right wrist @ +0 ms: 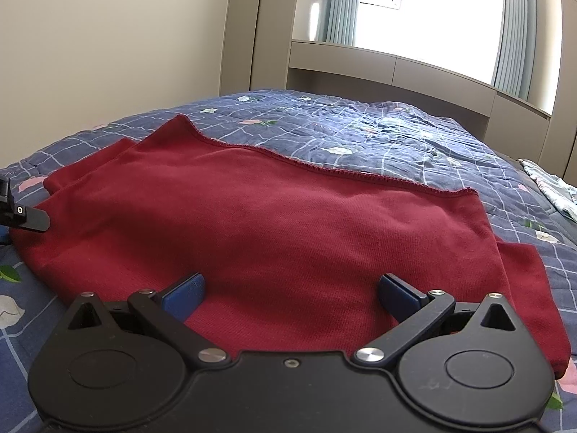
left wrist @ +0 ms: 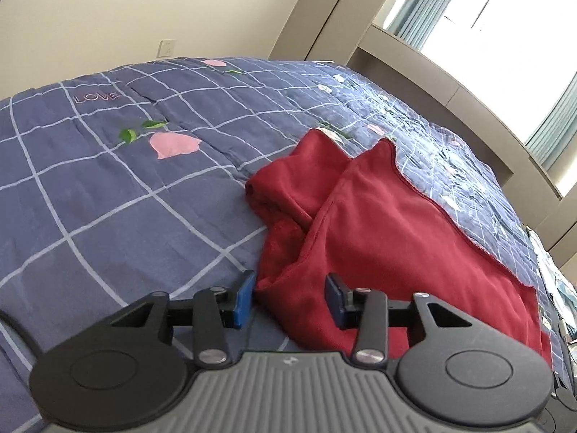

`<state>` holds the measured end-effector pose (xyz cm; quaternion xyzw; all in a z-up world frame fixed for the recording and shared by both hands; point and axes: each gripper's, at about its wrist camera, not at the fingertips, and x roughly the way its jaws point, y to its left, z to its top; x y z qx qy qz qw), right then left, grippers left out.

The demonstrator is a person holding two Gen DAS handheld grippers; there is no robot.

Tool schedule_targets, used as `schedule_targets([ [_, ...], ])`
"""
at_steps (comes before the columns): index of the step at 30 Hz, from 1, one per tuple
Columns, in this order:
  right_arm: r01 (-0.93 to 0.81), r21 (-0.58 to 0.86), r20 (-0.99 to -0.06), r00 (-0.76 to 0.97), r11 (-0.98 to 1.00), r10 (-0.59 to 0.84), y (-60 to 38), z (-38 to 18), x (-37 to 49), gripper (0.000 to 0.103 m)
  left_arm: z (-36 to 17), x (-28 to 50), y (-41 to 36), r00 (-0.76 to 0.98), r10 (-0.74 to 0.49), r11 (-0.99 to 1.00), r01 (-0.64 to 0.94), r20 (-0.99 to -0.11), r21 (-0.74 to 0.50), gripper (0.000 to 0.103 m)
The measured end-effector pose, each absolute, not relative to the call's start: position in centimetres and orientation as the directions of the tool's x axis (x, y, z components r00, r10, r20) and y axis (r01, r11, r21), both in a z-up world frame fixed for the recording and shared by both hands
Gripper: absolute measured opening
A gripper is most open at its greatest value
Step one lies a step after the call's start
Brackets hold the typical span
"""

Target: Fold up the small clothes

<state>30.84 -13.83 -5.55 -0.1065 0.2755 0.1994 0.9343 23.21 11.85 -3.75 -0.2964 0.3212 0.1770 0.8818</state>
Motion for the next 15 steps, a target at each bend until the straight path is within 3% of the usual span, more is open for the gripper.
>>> schedule_targets([
  [4, -0.431, -0.088, -0.557, 0.769, 0.898, 0.315, -13.8, -5.6, 30.9, 0.103, -3.8, 23.3, 11.9, 0.734, 0.114, 0.745, -0.509, -0.67, -0.431, 0.057],
  [15, -0.431, -0.088, -0.557, 0.769, 0.898, 0.315, -13.9, -5.6, 30.9, 0.103, -3.8, 24.3, 12.0, 0.729, 0.118, 0.752, -0.509, -0.674, -0.419, 0.06],
])
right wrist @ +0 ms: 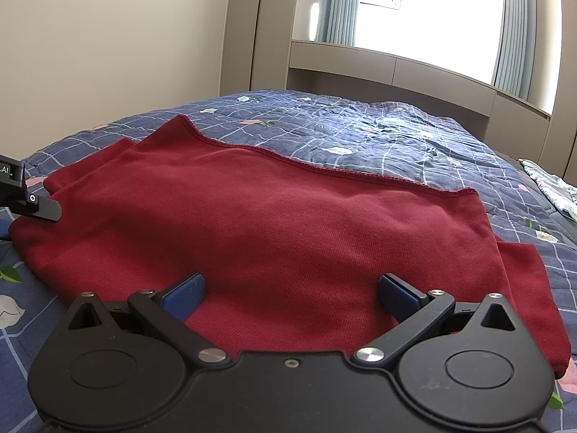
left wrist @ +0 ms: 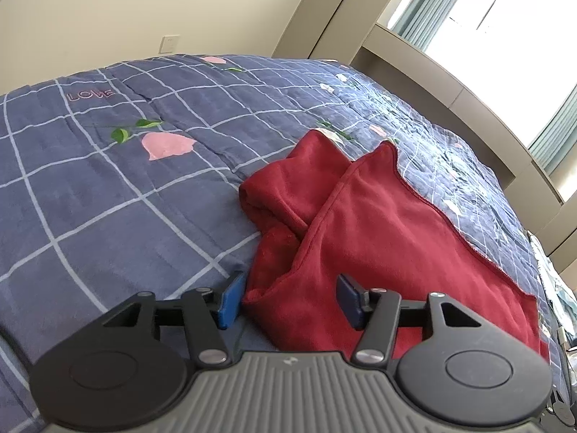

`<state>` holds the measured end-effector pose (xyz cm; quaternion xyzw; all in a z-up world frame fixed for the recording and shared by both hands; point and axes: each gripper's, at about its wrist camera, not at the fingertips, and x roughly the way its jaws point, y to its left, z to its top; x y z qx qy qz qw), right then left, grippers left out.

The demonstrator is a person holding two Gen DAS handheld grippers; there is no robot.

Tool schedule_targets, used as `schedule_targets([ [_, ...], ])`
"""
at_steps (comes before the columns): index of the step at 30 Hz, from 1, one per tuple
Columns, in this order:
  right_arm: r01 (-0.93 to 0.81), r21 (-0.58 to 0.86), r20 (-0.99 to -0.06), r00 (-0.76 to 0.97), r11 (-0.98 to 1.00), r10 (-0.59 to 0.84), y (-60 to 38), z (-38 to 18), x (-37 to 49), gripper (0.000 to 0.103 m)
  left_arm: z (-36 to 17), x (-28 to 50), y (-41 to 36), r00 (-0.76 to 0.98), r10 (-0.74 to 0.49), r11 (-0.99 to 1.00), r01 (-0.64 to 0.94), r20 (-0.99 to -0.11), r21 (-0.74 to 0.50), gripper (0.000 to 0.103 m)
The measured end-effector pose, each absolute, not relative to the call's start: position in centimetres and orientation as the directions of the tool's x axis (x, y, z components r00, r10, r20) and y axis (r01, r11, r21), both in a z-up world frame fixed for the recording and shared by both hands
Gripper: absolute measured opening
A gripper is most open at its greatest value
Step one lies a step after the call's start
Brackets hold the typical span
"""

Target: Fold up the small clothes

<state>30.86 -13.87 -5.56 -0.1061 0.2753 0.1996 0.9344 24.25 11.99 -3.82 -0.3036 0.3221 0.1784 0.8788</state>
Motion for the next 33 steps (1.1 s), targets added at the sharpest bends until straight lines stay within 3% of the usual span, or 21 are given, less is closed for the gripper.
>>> schedule_targets([
  [10, -0.431, -0.088, -0.556, 0.769, 0.898, 0.315, -13.9, -5.6, 30.9, 0.103, -4.0, 24.7, 13.6, 0.749, 0.083, 0.724, -0.498, -0.657, -0.477, 0.057],
  [13, -0.431, -0.089, -0.556, 0.769, 0.898, 0.315, -13.9, -5.6, 30.9, 0.103, -4.2, 25.2, 14.5, 0.749, 0.079, 0.711, -0.505, -0.658, -0.49, 0.046],
  [14, -0.431, -0.089, -0.556, 0.769, 0.898, 0.315, -13.9, -5.6, 30.9, 0.103, -4.3, 25.4, 14.8, 0.75, 0.073, 0.707, -0.504, -0.657, -0.496, 0.033],
  [17, -0.431, -0.088, -0.556, 0.769, 0.898, 0.315, -13.9, -5.6, 30.9, 0.103, -4.7, 25.7, 15.5, 0.762, 0.018, 0.68, -0.484, -0.647, -0.551, 0.015],
  [24, -0.433, -0.074, -0.556, 0.766, 0.899, 0.323, -14.0, -5.5, 30.9, 0.103, -2.8, 26.4, 13.8, 0.796, 0.035, 0.758, -0.415, -0.604, -0.503, 0.009],
  [29, -0.421, 0.031, -0.522, 0.766, 0.907, 0.374, -16.8, -3.7, 30.7, 0.102, 0.9, 28.1, 11.9, 0.842, -0.03, 0.836, -0.275, -0.539, -0.475, 0.009],
  [33, -0.4, -0.005, -0.546, 0.769, 0.917, 0.333, -19.9, -2.8, 30.1, 0.102, 4.6, 30.0, 8.4, 0.873, -0.114, 0.89, -0.121, -0.474, -0.439, 0.009],
])
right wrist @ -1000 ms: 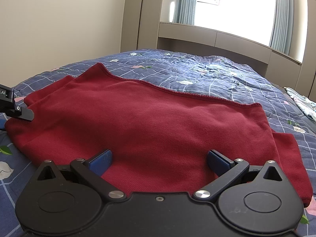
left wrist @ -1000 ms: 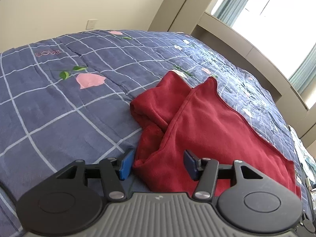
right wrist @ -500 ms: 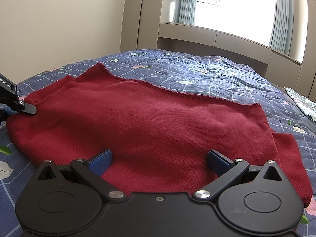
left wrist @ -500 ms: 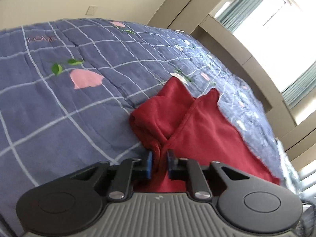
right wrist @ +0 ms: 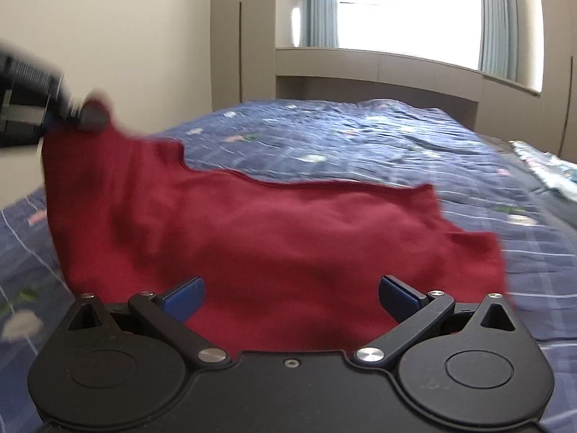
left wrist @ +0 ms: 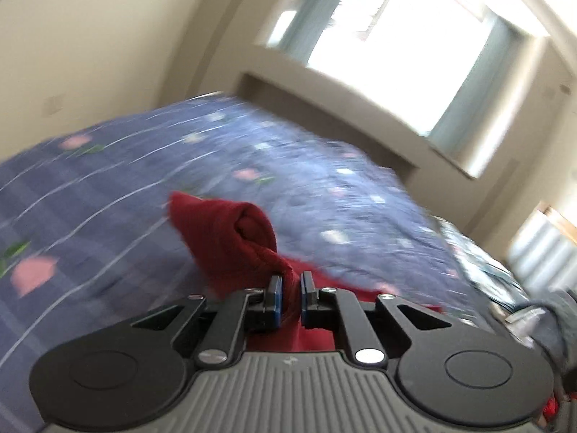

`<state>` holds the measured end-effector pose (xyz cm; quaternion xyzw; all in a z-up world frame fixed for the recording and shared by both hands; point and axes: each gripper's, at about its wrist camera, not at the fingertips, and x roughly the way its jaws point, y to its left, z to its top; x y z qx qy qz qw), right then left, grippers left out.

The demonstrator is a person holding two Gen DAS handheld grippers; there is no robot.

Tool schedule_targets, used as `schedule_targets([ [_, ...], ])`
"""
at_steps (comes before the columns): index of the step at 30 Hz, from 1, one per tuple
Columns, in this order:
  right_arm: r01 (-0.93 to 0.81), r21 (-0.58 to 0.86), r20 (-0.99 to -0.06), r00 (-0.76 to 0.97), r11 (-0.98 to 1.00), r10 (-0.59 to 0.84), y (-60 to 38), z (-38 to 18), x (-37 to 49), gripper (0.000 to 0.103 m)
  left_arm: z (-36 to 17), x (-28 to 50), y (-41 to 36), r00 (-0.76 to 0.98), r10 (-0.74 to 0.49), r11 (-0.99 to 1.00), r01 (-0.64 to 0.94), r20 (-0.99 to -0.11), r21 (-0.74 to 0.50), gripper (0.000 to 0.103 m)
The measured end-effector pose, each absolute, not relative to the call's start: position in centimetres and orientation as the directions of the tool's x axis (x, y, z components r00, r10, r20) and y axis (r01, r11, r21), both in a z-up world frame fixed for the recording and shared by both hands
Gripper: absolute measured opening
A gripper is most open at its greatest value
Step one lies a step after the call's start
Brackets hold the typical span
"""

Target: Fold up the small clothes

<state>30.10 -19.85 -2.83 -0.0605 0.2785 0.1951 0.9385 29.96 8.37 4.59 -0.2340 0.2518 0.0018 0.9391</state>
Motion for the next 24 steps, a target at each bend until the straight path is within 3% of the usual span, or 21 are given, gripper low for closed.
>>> schedule_targets([
  [7, -0.327, -0.099, -0.59, 0.78, 0.94, 0.21, -26.9, -2.9, 26.3, 0.102, 8.2, 32.6, -2.6, 0.843, -0.33, 0.917, 0.181, -0.425, -0.354, 0.009],
  [13, -0.24, -0.108, -0.639, 0.76, 0.965, 0.118, -32.6, -4.3, 22.7, 0.102, 6.4, 33.5, -13.0, 0.728, -0.478, 0.878, 0.383, -0.492, -0.286, 0.009],
  [19, -0.173, -0.043, -0.62, 0.777, 0.984, 0.109, -36.1, -4.1, 20.2, 0.103, 0.8, 33.3, -18.8, 0.622, -0.443, 0.879, 0.441, -0.645, -0.179, 0.009],
  [24, -0.118, -0.026, -0.579, 0.811, 0.993, 0.082, -37.8, -4.0, 20.7, 0.103, -0.3, 32.1, -18.9, 0.634, -0.433, 0.876, 0.462, -0.641, -0.135, 0.009],
])
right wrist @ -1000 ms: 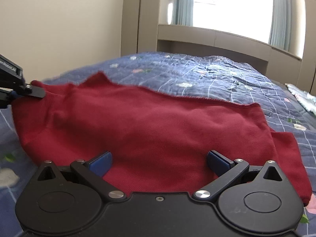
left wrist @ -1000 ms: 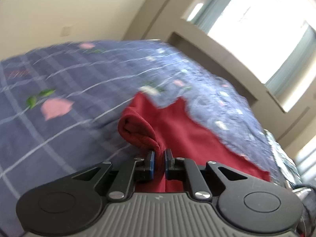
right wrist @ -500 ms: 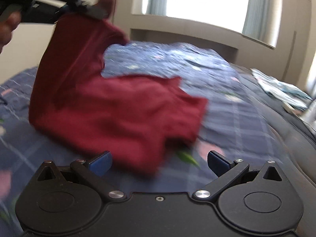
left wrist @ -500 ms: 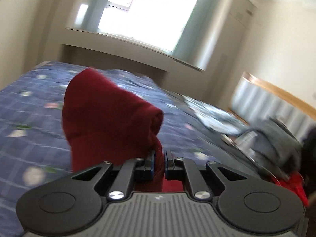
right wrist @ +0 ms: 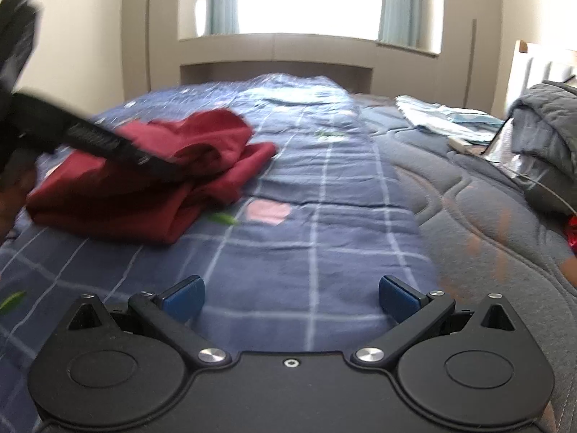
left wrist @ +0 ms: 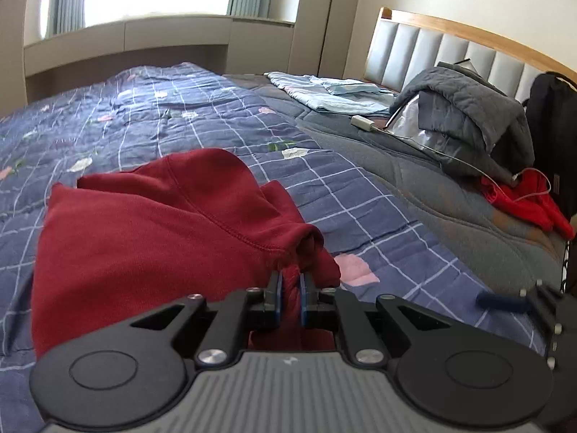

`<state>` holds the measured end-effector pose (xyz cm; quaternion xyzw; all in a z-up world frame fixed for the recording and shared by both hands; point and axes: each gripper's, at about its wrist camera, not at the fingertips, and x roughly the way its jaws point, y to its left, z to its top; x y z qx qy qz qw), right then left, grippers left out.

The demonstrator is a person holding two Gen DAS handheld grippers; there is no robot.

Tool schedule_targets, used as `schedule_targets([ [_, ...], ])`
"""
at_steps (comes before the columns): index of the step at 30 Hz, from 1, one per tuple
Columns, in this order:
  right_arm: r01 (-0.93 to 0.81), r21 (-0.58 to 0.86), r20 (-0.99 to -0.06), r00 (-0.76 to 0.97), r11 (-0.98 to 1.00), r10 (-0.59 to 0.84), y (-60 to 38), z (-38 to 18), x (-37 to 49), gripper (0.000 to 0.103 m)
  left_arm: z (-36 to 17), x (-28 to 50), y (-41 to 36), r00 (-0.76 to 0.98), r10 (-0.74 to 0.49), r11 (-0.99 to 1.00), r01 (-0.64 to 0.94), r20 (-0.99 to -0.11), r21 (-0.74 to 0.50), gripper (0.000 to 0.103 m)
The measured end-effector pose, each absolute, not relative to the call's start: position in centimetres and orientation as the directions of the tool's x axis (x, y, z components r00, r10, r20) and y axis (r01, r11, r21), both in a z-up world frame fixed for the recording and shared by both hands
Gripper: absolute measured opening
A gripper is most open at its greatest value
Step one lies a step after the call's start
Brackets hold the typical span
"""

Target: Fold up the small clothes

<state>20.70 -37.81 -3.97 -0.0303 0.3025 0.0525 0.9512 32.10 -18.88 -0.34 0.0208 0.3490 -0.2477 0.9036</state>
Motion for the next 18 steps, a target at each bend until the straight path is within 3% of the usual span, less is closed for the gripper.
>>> schedule_targets([
  [3, -0.089, 0.0, -0.563, 0.824, 0.996, 0.073, -38.9, -3.6, 22.5, 0.102, -0.3, 31.2, -18.0, 0.626, -0.46, 0.866, 0.474, -0.63, -0.162, 0.016],
  [4, -0.084, 0.021, -0.557, 0.826, 0.996, 0.081, -39.3, -3.5, 23.2, 0.102, 0.1, 31.2, -17.7, 0.622, -0.467, 0.866, 0.466, -0.628, -0.182, 0.028],
  [5, -0.083, 0.043, -0.549, 0.83, 0.996, 0.093, -39.7, -3.2, 23.9, 0.102, 0.2, 31.1, -17.3, 0.616, -0.474, 0.865, 0.461, -0.629, -0.2, 0.051],
  [7, -0.099, 0.084, -0.53, 0.838, 0.992, 0.129, -40.1, -2.7, 25.2, 0.102, 0.3, 30.5, -16.8, 0.626, -0.465, 0.871, 0.449, -0.626, -0.199, 0.068],
  [12, -0.24, 0.2, -0.481, 0.821, 0.95, 0.308, -39.6, -1.7, 29.8, 0.102, 0.1, 27.9, -16.8, 0.659, -0.411, 0.876, 0.477, -0.63, -0.071, 0.07],
  [14, -0.29, 0.227, -0.475, 0.801, 0.93, 0.366, -38.7, -1.7, 32.0, 0.097, -0.2, 26.8, -17.1, 0.683, -0.374, 0.876, 0.482, -0.627, 0.002, 0.067],
  [15, -0.313, 0.241, -0.478, 0.786, 0.919, 0.393, -38.2, -1.7, 33.1, 0.092, -0.5, 26.4, -17.4, 0.7, -0.349, 0.877, 0.478, -0.624, 0.046, 0.064],
  [17, -0.36, 0.275, -0.481, 0.751, 0.892, 0.452, -37.1, -2.0, 35.5, 0.085, -0.7, 25.7, -17.8, 0.729, -0.301, 0.877, 0.465, -0.615, 0.122, 0.042],
  [18, -0.368, 0.285, -0.482, 0.743, 0.885, 0.464, -36.8, -2.2, 36.5, 0.078, -0.8, 25.5, -18.0, 0.739, -0.289, 0.876, 0.461, -0.608, 0.144, 0.04],
])
